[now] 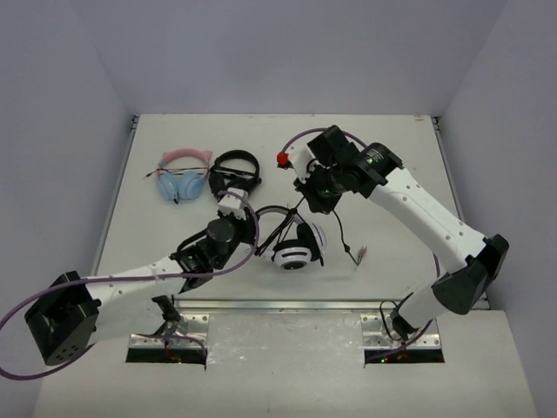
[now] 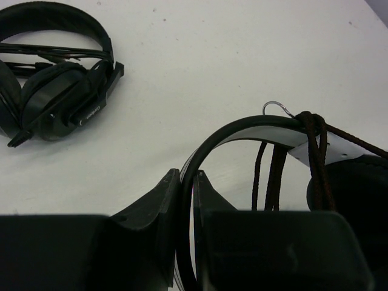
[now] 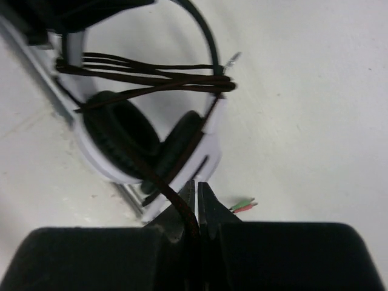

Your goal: Wrap the headphones

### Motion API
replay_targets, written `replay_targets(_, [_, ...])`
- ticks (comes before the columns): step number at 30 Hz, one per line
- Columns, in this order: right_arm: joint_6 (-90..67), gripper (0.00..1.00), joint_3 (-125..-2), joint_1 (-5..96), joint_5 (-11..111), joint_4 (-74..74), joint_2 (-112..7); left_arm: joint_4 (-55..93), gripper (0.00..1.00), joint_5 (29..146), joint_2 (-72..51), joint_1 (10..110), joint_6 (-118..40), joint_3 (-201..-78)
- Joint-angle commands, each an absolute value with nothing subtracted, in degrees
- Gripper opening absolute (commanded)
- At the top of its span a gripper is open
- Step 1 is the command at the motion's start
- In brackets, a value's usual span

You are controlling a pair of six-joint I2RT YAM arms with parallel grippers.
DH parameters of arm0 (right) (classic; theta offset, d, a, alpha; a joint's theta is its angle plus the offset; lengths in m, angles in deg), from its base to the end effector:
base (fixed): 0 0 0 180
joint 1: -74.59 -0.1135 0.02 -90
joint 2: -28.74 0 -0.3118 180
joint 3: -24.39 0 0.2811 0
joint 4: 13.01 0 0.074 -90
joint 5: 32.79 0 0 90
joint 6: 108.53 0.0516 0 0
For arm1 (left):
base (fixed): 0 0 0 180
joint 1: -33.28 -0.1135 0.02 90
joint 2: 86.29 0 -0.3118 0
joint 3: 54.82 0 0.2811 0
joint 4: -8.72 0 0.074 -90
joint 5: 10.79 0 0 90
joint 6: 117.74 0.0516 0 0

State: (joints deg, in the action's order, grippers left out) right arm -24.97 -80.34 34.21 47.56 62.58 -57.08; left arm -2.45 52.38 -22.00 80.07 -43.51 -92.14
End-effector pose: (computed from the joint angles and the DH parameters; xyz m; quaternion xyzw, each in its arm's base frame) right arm 0.2471 0.2215 0.4112 -0.4014 0.8665 0.1605 0.2497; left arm 0.1887 -0.1668 0.2343 0.0726 0.7850 -0.1465 0.5975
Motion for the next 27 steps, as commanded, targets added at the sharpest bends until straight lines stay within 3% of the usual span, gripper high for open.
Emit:
replay_targets(1, [-30.3,0.01,-83.5,36.2,63.3,55.5,-58.6,1.0,0.00,58.0,-29.8,79.9,-43.1,-88.9])
replay_targets(5, [-25.3,0.01,-75.3,39.6,64.2,45.1,-57.9,9.3,0.00,58.6,-40.0,80.1,-46.0,-88.1])
replay_targets(12, [-21.1,0.02,-68.5,44.5,53.5,38.2,-55.3,17.4,0.00,56.4,-53.8,82.7,-50.1,-94.6])
replay_targets(13, [-20.3,0.05,-67.2,45.0,51.3,37.0,-54.4,17.6,0.00,55.9,-54.3,82.7,-50.7,-95.6])
replay_targets(15, [-17.9,0.22,-62.4,45.8,46.6,31.2,-51.8,16.7,0.00,55.9,-55.6,82.8,-50.9,-97.9])
replay_targets(20, [-8.6,0.29,-48.1,45.8,29.9,11.7,-42.4,14.2,0.00,54.3,-55.8,82.8,-52.9,-102.7])
replay_targets(24, [-1.0,0.29,-40.0,45.8,23.3,-3.1,-41.0,14.5,0.00,55.4,-52.2,82.8,-53.2,-109.6])
replay_targets(27, [2.0,0.36,-38.1,45.8,22.0,-8.0,-42.8,15.1,0.00,57.2,-49.9,82.8,-54.5,-112.7])
